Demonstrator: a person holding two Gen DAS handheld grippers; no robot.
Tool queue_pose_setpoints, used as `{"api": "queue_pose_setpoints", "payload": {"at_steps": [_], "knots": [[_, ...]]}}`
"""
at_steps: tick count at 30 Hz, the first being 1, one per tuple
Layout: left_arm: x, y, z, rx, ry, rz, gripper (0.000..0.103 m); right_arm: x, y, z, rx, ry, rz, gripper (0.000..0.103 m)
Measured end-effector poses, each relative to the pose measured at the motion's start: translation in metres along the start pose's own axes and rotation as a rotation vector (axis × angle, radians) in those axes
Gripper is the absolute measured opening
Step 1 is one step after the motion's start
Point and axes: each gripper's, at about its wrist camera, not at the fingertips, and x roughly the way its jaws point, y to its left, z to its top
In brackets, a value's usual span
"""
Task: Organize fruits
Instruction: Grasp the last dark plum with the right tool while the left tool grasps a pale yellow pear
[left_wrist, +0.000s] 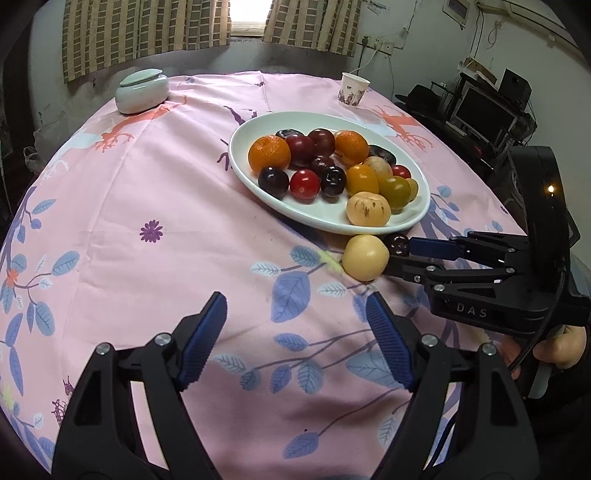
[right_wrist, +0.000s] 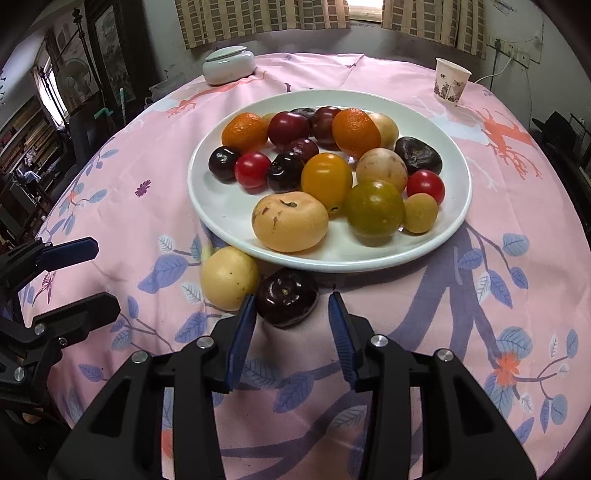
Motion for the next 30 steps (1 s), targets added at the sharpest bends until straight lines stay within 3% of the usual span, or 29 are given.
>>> {"api": "queue_pose_setpoints", "payload": {"at_steps": [2, 10, 16, 19, 21, 23, 30], "knots": [[-0.001, -0.001, 0.0, 0.001, 0.001, 0.0, 0.08, -0.001, -0.002, -0.001, 0.013, 0.001, 0.032, 0.034], [0.005, -0.015, 0.005, 0.032, 0.032, 0.021, 0.081, -0.03, -0.001, -0.016, 0.002, -0.016, 0.005, 0.034], [0.033, -0.043, 0.018, 0.08, 0.061, -0.004, 0.081, -0.044, -0.03, -0.037, 0.056, -0.022, -0.036, 0.034], [0.052, -0.056, 0.023, 0.099, 0.069, 0.019, 0.08, -0.045, -0.041, -0.042, 0.079, -0.027, -0.023, 0.034], [0.063, -0.061, 0.024, 0.102, 0.085, 0.031, 0.07, -0.044, -0.046, -0.044, 0.086, -0.024, -0.014, 0.034], [0.074, -0.063, 0.025, 0.103, 0.116, 0.037, 0.041, -0.042, -0.049, -0.045, 0.091, -0.021, -0.004, 0.034], [0.079, -0.064, 0.025, 0.101, 0.101, 0.039, 0.038, -0.036, -0.053, -0.044, 0.101, -0.032, 0.016, 0.035]]}}
